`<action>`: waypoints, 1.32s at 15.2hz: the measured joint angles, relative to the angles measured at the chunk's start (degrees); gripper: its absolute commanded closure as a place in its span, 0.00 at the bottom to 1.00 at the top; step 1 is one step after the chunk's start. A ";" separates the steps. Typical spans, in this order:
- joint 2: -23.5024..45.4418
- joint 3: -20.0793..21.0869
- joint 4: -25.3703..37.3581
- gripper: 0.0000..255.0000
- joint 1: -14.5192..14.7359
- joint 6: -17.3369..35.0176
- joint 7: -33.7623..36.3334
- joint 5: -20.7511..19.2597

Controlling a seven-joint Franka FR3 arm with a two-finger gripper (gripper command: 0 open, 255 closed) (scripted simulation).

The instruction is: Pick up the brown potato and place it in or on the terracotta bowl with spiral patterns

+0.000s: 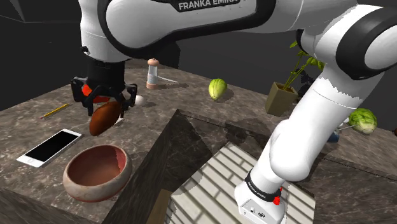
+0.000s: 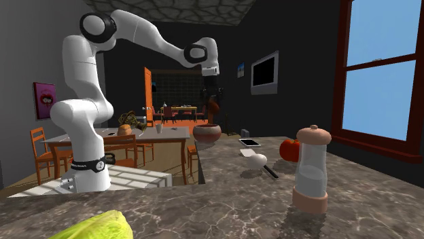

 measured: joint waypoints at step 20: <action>2.30 4.49 -7.75 1.00 3.72 9.78 9.08 -2.06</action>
